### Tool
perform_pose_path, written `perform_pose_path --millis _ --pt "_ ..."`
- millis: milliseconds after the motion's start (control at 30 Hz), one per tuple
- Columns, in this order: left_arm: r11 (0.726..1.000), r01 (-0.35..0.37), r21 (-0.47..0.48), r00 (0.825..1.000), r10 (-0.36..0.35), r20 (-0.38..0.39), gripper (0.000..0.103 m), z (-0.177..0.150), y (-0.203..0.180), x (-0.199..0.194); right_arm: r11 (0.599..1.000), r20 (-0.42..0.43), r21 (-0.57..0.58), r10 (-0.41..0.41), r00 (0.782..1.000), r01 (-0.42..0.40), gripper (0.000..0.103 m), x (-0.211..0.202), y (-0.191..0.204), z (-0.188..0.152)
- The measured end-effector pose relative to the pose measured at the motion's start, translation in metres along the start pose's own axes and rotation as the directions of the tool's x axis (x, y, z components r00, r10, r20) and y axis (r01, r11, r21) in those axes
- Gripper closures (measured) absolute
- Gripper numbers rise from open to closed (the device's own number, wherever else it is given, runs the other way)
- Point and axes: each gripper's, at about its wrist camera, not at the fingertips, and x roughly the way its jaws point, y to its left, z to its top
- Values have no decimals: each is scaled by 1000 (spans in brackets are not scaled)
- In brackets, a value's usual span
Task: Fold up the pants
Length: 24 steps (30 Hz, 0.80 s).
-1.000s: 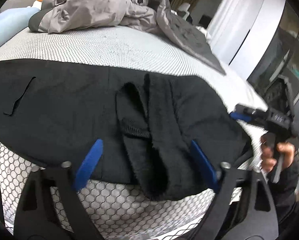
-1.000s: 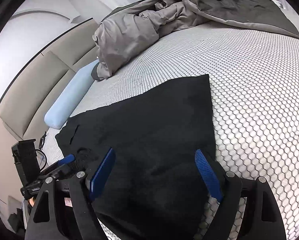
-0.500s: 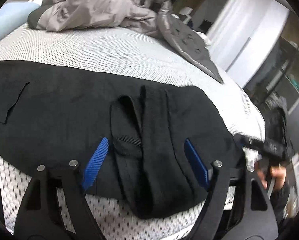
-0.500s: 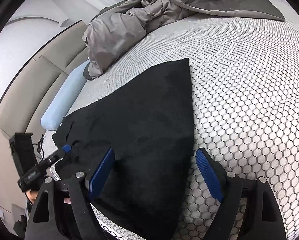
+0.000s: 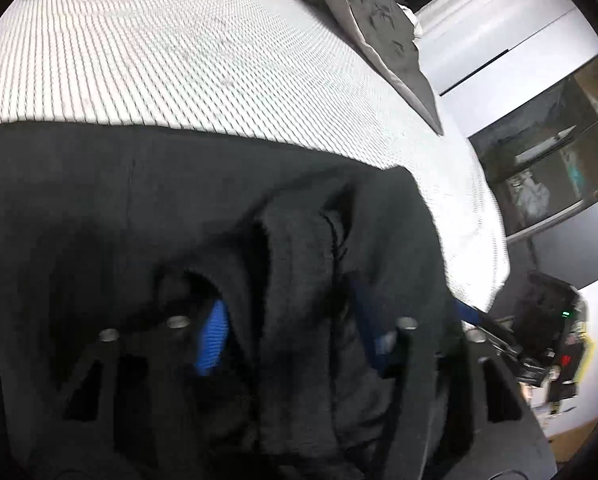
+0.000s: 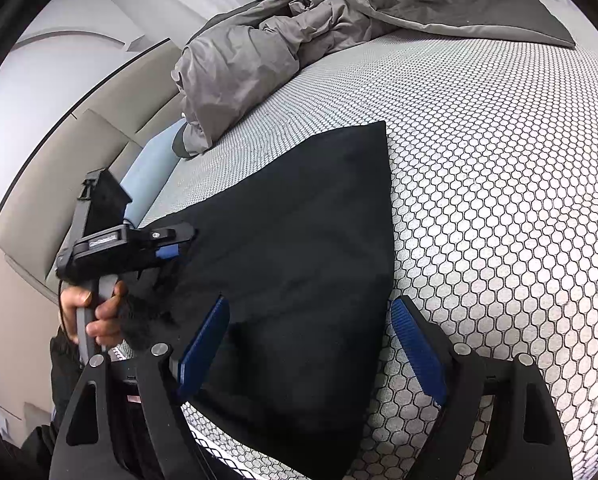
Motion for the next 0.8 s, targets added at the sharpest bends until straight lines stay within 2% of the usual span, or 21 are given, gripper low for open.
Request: perform_pose_path --millis 33,100,167,233,300,367,400,467,500,567,600,667,700,733,800 --pt "1000 -4 4 1000 4 6 71 4 1 1 1000 1 -1 0 1000 0 18 -1 1 0" --pt "998 -54 40 995 50 89 86 5 -3 -8 1000 1 -3 1 1000 -1 18 -2 1 -1" --pt "998 -46 51 990 38 137 88 7 -6 -19 1000 -3 -7 -1 1000 1 18 -2 2 -2" --pt "997 -26 76 972 7 236 90 12 -11 -40 1000 -6 -11 -5 1000 5 18 -2 4 -3" --pt "997 -45 64 950 23 311 89 24 -9 -58 1000 -8 -18 -4 1000 4 18 -1 7 -4" --pt "996 -89 31 952 76 298 85 35 -1 -58 1000 -12 -22 -4 1000 4 18 0 8 -4" --pt "989 -147 -4 953 143 268 77 43 9 -51 1000 -16 -22 -8 1000 8 18 2 8 -5" --pt "979 -186 -79 956 199 217 74 44 30 -38 1000 -20 -19 -14 1000 14 18 3 8 -5" --pt "979 -159 -124 968 179 175 73 43 42 -32 1000 -21 -15 -17 1000 17 18 4 7 -5" --pt "982 -103 -157 980 127 151 71 39 51 -33 1000 -20 -4 -22 1000 22 18 4 5 -4" --pt "984 -100 -146 975 126 180 66 36 50 -43 1000 -15 2 -23 1000 23 18 3 5 -3" --pt "986 -117 -118 960 143 242 48 25 43 -63 1000 -3 4 -15 1000 15 18 -1 4 -2" --pt "988 -111 -108 953 136 269 32 19 39 -72 1000 1 3 -11 1000 11 18 -1 4 -2" --pt "990 -105 -96 948 129 292 22 6 33 -81 1000 0 1 -9 1000 9 18 -2 4 -2" --pt "992 -112 -56 938 124 324 20 -15 21 -93 1000 -7 -3 -13 1000 13 18 -1 5 -3"
